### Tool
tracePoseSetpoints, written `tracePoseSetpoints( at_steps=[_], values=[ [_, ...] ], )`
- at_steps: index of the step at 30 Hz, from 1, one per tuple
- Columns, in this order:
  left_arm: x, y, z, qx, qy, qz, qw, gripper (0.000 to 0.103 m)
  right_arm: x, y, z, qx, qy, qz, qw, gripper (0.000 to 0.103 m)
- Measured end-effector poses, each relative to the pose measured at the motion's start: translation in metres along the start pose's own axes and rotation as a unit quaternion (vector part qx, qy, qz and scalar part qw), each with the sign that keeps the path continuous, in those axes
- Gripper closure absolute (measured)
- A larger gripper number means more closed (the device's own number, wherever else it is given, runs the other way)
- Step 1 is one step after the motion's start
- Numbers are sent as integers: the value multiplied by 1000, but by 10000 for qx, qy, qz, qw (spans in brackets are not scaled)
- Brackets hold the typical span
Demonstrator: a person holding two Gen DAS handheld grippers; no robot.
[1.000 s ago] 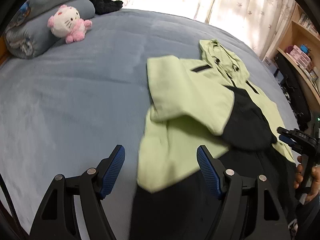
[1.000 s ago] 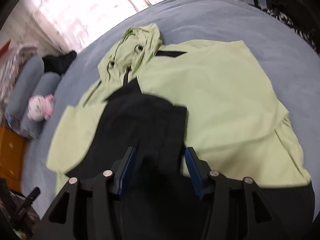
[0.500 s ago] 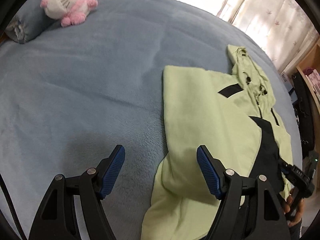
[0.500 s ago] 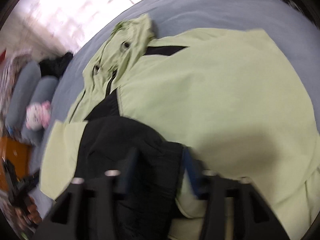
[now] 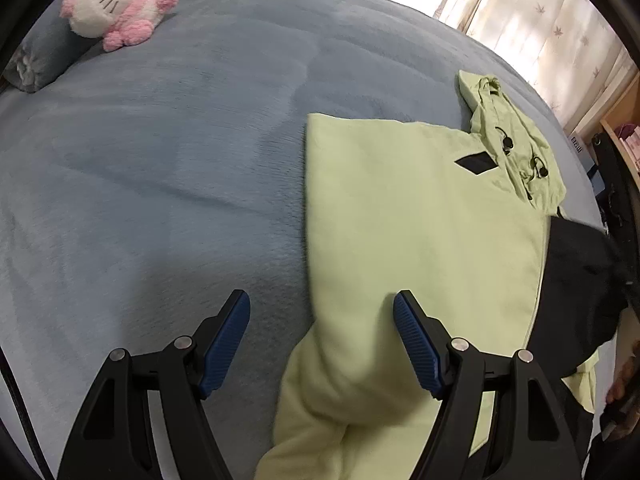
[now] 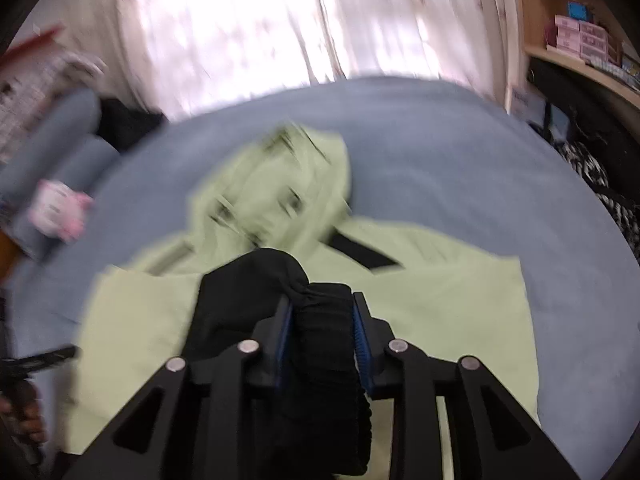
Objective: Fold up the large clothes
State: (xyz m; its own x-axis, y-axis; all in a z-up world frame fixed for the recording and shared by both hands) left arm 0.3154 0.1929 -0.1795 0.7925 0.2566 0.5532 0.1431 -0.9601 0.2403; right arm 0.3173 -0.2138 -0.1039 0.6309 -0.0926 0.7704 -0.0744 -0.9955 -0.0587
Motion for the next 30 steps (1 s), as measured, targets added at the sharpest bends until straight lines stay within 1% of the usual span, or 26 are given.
tracePoseSetpoints(
  at_steps=[2, 4, 5, 8, 9, 10, 12, 14, 15, 17, 18, 20, 21, 23, 24, 25, 26, 28, 30],
  values=[
    [2, 6, 9, 21, -82, 7, 10000, 30, -12, 0, 23, -490, -321, -267, 9979, 72],
    [4, 10, 18, 113, -123, 53, 9998, 30, -22, 1, 35, -662, -494, -312, 9961, 72],
    [5, 12, 22, 195, -132, 108, 9997, 30, -25, 0, 32, -683, -442, -267, 9963, 72],
    [8, 19, 30, 436, -79, 329, 9985, 30, -25, -2, 13, -771, -44, -206, 9968, 72],
    [9, 22, 31, 561, -19, 464, 9973, 38, -27, -2, 7, -805, 74, -243, 9964, 72],
    [9, 26, 31, 685, 95, 618, 9957, 59, -26, -6, 1, -890, 227, -348, 9952, 72],
    [11, 32, 32, 798, 222, 832, 9931, 79, -25, -13, -4, -1063, 427, -602, 9916, 69],
    [12, 33, 33, 935, 304, 855, 9915, 79, -22, -16, 0, -1346, 441, -792, 9868, 64],
    [13, 33, 30, 976, 383, 885, 9905, 79, -21, -15, 4, -1446, 419, -822, 9852, 64],
    [13, 35, 23, 977, 522, 1012, 9887, 79, -18, -7, 8, -1604, 391, -757, 9834, 64],
    [12, 38, 17, 1011, 595, 1141, 9865, 78, -15, 0, 9, -1606, 375, -604, 9844, 64],
    [12, 42, 6, 1020, 671, 1282, 9842, 78, -12, 12, 6, -1334, 346, -157, 9903, 64],
    [12, 47, -2, 921, 752, 1322, 9841, 78, -12, 16, 1, -1123, 351, 50, 9930, 64],
    [14, 57, -21, 621, 953, 1354, 9842, 78, -14, 10, -6, -893, 324, 121, 9954, 64],
    [16, 64, -27, 518, 973, 1372, 9844, 78, -17, 2, -9, -764, 234, 77, 9968, 64],
    [17, 73, -34, 373, 913, 1429, 9848, 78, -23, -8, -10, -632, 137, 44, 9979, 64],
    [16, 81, -38, 244, 862, 1461, 9852, 78, -27, -17, -12, -414, 50, 39, 9991, 64],
    [9, 98, -47, -21, 812, 1426, 9864, 78, -39, -41, -17, 175, -178, 67, 9997, 64],
    [-5, 115, -54, -354, 775, 1353, 9871, 77, -53, -67, -22, 675, -434, 51, 9968, 64]
  ],
)
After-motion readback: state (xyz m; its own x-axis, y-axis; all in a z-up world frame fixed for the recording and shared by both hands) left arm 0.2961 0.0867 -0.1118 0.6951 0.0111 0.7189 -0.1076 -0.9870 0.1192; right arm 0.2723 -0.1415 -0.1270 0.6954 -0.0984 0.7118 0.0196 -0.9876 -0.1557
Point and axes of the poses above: each gripper's, at about its wrist camera, not at the fingertips, and z roughly the way its jaws point, y to its right, x to its top, the point moved 2 cm from there along z, roughly the way its jaws point, and after that the axes turned 10 degrees about y, right-handed, at the moved point
